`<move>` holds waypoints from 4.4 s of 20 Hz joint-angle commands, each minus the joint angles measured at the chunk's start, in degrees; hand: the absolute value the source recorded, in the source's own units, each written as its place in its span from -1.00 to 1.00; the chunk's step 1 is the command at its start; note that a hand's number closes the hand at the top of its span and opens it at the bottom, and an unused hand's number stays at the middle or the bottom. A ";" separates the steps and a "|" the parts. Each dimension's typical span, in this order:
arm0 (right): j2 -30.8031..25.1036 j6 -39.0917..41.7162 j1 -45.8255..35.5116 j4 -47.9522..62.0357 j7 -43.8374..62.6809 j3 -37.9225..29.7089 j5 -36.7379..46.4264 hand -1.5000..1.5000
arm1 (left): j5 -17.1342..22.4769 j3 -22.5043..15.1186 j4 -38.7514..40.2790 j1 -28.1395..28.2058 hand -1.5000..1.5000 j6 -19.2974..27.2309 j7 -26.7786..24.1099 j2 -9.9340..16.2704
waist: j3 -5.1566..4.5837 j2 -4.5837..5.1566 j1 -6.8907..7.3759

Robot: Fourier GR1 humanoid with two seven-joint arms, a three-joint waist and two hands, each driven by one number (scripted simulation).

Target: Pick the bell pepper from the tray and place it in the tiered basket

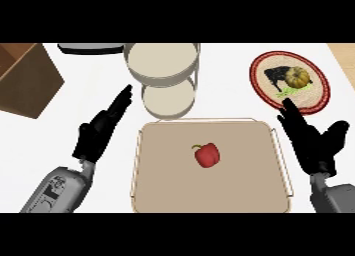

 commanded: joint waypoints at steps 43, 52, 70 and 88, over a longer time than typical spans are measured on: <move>21.64 15.56 3.23 -26.35 58.60 38.98 116.72 -1.00 | -1.56 6.98 3.13 21.89 0.00 10.90 -6.26 -2.48 | -0.80 0.62 0.73; 23.06 23.07 -2.83 -14.22 66.95 36.36 112.58 -1.00 | -0.22 9.63 5.34 17.11 0.00 8.93 -4.57 -2.39 | -0.75 0.90 0.77; 23.10 25.45 -10.38 -4.49 74.31 34.77 98.62 -1.00 | -2.86 7.85 1.45 21.78 0.00 9.16 -4.45 -3.78 | -0.71 0.72 1.14; 23.10 21.70 -16.79 4.87 73.27 28.89 88.67 -1.00 | -4.04 9.63 6.14 18.83 0.00 8.83 -6.26 -5.38 | -0.73 0.91 0.88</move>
